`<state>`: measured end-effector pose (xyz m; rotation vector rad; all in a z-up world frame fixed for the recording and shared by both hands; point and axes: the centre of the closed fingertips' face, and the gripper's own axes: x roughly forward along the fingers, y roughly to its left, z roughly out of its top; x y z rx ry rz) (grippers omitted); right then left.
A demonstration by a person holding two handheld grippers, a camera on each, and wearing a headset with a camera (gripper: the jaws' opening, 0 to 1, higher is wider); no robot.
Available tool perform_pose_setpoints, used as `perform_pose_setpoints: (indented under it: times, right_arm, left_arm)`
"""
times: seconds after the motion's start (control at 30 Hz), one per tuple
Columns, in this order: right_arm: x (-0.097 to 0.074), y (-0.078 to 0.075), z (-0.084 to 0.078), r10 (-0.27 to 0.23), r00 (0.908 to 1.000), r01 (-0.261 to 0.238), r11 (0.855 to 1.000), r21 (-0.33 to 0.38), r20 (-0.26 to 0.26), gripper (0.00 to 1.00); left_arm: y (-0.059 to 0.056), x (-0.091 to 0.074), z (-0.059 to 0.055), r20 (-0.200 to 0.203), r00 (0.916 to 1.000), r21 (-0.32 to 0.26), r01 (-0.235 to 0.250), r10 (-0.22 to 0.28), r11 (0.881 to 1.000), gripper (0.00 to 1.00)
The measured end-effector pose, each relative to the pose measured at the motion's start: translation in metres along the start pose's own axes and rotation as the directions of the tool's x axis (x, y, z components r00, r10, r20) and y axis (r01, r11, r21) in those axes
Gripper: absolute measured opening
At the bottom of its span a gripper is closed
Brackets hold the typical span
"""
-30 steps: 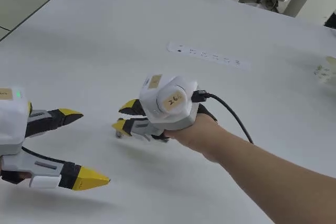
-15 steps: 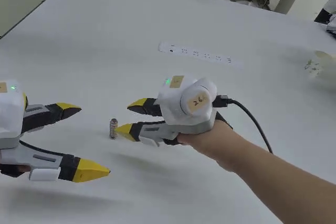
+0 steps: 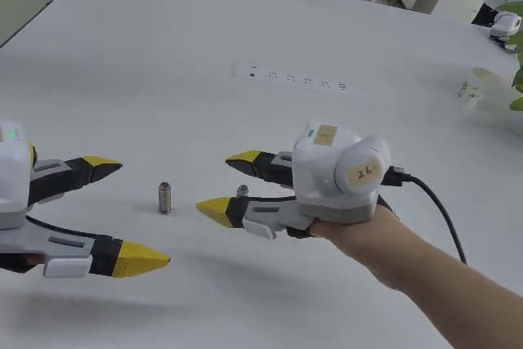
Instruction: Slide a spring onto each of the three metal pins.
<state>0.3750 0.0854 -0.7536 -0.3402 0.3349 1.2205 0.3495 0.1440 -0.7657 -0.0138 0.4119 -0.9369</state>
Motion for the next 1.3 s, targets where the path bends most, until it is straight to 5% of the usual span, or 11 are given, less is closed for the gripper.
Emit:
perform_pose_setpoints:
  times: [0.53,0.93,1.1,1.3]
  right_arm:
    - [-0.060,-0.014,-0.029,-0.107,0.9918,0.096,0.985,0.143,0.071,0.74]
    - [-0.094,-0.028,-0.074,-0.208,0.9776,0.196,0.954,0.229,0.032,0.91]
    - [-0.107,-0.035,-0.081,-0.249,0.9678,0.231,0.938,0.259,0.038,0.96]
    - [-0.111,-0.033,-0.090,-0.256,0.9665,0.241,0.933,0.267,0.023,0.99]
  left_arm:
    - [-0.002,0.002,0.004,0.016,0.9999,0.018,-0.002,0.002,1.000,0.98]
    - [-0.002,-0.002,0.005,0.018,0.9998,0.019,0.001,-0.001,1.000,0.98]
    - [0.002,-0.007,0.007,0.027,0.9995,0.018,-0.013,0.013,1.000,0.98]
    - [0.005,-0.011,0.013,0.059,0.9977,0.003,-0.032,0.031,0.999,0.98]
